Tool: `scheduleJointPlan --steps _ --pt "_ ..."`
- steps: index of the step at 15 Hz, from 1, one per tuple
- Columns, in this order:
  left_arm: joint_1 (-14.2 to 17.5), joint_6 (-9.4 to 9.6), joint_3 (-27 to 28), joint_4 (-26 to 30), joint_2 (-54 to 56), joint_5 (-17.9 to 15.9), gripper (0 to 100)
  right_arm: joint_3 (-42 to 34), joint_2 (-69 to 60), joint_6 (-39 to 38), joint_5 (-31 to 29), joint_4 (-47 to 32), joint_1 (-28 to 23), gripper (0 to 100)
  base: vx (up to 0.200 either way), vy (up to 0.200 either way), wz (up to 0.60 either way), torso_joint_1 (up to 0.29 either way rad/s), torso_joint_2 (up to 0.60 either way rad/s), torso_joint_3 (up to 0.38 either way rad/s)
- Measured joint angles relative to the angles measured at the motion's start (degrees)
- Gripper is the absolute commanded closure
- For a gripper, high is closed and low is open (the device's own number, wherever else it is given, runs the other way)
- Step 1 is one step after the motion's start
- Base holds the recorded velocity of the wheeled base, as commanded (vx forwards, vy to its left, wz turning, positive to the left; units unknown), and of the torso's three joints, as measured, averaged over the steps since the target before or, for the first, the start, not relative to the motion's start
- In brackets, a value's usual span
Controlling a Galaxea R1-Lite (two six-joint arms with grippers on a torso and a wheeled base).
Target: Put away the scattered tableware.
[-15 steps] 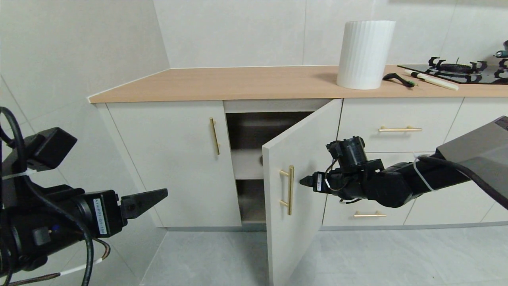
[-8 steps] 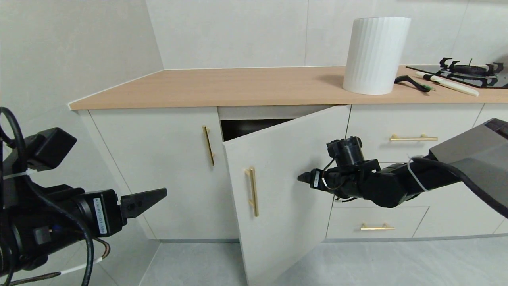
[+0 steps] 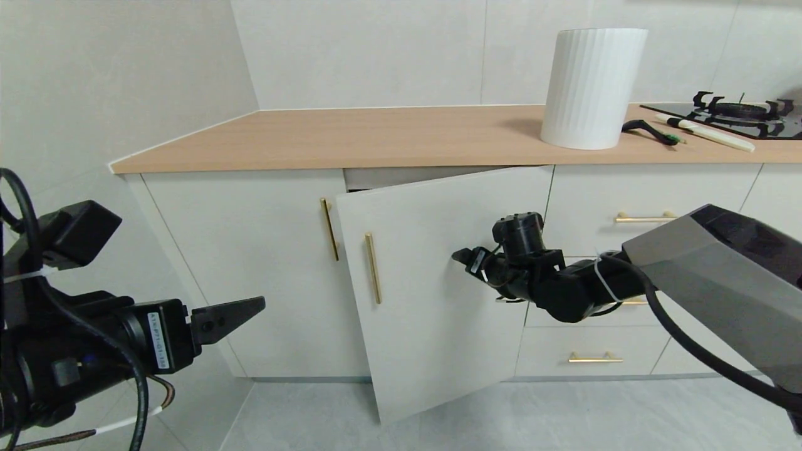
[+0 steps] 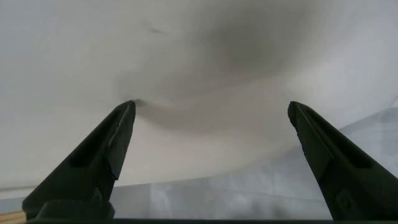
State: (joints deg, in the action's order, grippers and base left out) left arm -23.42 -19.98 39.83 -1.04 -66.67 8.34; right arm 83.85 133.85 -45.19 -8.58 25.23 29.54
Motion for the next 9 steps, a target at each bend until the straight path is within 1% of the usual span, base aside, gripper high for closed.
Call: scheduleJointPlan --steps 3,9 --pt "0.05 -0.02 -0.09 0.0 -0.04 -0.02 0 5.01 3.68 -2.21 -3.86 -0.17 -0.77 0 0.0 0.0 0.0 0.0 0.0 0.0" --pt "0.05 -0.02 -0.11 0.0 -0.13 -0.02 0 9.79 7.61 -3.58 -6.85 -0.41 -2.8 0 0.0 0.0 0.0 0.0 0.0 0.0"
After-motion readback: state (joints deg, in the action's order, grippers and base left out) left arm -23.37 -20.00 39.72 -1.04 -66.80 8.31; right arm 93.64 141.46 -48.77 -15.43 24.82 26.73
